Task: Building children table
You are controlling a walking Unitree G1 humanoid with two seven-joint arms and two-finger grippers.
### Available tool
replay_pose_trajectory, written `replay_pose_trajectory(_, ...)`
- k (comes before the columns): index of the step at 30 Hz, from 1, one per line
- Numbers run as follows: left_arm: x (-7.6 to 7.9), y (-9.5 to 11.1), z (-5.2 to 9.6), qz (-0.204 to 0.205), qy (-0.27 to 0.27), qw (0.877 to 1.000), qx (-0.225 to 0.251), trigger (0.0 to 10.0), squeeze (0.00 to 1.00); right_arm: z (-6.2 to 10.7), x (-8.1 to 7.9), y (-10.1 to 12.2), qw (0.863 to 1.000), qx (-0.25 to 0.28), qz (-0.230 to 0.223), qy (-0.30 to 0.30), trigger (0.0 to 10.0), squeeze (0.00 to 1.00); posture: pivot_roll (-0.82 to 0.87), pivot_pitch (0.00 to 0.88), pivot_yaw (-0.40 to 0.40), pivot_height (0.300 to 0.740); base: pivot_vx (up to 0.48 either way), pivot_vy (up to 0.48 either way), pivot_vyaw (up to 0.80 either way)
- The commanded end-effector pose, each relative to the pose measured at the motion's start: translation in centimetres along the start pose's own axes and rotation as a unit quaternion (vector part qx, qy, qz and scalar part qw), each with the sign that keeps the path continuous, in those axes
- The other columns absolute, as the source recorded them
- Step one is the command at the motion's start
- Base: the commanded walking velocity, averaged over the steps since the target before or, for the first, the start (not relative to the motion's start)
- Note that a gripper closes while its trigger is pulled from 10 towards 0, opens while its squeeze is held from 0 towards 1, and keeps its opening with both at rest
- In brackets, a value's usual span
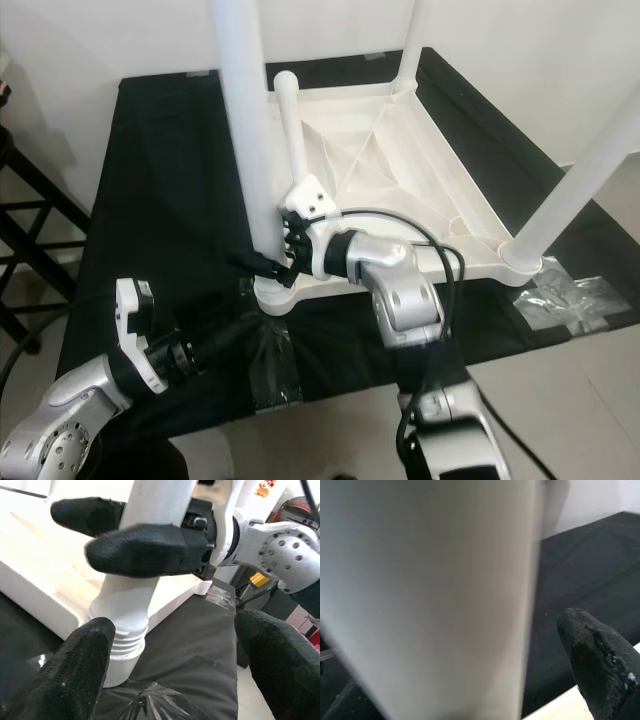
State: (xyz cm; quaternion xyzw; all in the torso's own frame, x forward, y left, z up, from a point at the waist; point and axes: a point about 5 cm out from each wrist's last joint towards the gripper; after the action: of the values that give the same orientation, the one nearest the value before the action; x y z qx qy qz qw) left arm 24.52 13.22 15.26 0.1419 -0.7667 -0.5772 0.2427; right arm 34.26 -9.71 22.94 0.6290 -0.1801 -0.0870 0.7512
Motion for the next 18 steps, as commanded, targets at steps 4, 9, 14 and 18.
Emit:
replay_pose_trajectory(4, -1.7, 0.4, 0.6, 0.019, 0.018, 1.000, -0.004, 10.0, 0.00, -1.2, 1.3, -0.1, 0.994, -0.021, -0.040, 0.097, 10.0, 0.00, -0.04, 0.201, 0.029, 0.740, 0.000, 0.000, 0.00)
replay_pose_trajectory(9, -1.4, 0.0, 0.5, 0.008, 0.019, 1.000, -0.016, 10.0, 0.00, -1.0, 1.7, -0.3, 0.992, -0.026, -0.047, 0.118, 0.0, 0.00, -0.01, 0.194, 0.026, 0.740, 0.000, 0.000, 0.00)
replay_pose_trajectory(14, -0.8, -0.3, 0.8, -0.003, 0.020, 0.999, -0.027, 10.0, 0.00, -0.1, 2.1, -0.7, 0.992, -0.035, -0.034, 0.118, 0.0, 0.00, 0.00, 0.204, 0.014, 0.740, 0.000, 0.000, 0.00)
replay_pose_trajectory(18, -0.2, -0.5, 1.0, -0.008, 0.014, 0.999, -0.039, 10.0, 0.00, 0.8, 2.5, -1.3, 0.998, -0.043, -0.017, 0.048, 0.0, 0.00, -0.01, 0.223, 0.002, 0.740, 0.000, 0.000, 0.00)
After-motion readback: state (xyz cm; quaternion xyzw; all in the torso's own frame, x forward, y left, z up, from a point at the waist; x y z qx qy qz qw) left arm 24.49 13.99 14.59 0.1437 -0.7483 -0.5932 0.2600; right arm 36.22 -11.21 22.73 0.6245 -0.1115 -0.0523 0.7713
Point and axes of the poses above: a point about 5 cm out from each wrist's last joint towards the gripper, its own z axis pointing back from the gripper into the wrist, its own y axis along the axis of the wrist's last joint, x = y × z, and after that the axes turned 1 degree about -z, right-handed
